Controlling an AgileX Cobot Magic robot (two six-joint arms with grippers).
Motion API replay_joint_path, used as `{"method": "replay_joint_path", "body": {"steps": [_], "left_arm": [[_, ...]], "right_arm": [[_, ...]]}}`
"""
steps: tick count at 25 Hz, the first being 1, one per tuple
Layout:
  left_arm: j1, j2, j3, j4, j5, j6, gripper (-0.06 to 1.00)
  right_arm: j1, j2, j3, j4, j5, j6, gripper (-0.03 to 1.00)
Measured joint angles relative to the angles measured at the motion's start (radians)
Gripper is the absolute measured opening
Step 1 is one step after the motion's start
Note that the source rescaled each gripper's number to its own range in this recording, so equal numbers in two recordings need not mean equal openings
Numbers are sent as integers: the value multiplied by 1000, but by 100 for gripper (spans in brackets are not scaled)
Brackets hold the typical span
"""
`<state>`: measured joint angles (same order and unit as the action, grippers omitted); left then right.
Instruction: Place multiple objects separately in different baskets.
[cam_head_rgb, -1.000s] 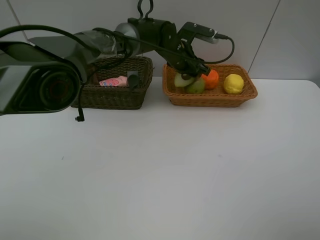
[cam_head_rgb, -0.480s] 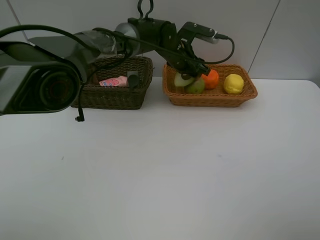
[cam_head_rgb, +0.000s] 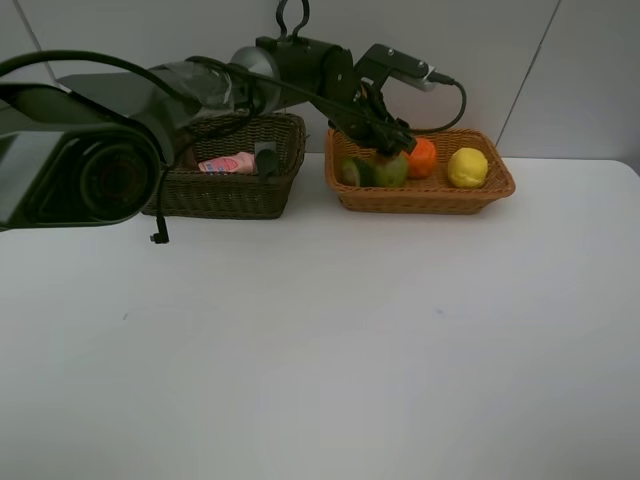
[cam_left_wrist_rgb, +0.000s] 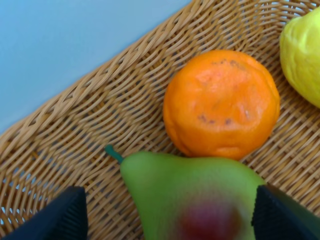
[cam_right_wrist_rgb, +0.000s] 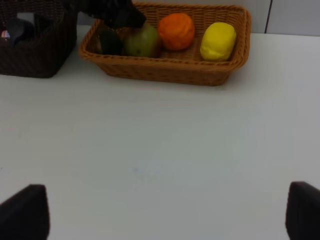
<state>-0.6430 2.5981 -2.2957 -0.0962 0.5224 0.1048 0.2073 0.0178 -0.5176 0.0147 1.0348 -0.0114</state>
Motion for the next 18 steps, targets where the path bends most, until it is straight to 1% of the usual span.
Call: {"method": "replay_joint_path", "body": {"steps": [9,14,18], "left_arm": [[0,-28,0,3,27,-7,88],[0,-81,-1,3,128,-21,88],[0,-134,-5,24,258,-19,88]], "right_arm": [[0,0,0,0,0,0,100],[0,0,0,0,0,0,100],[0,0,0,0,0,0,100]]}}
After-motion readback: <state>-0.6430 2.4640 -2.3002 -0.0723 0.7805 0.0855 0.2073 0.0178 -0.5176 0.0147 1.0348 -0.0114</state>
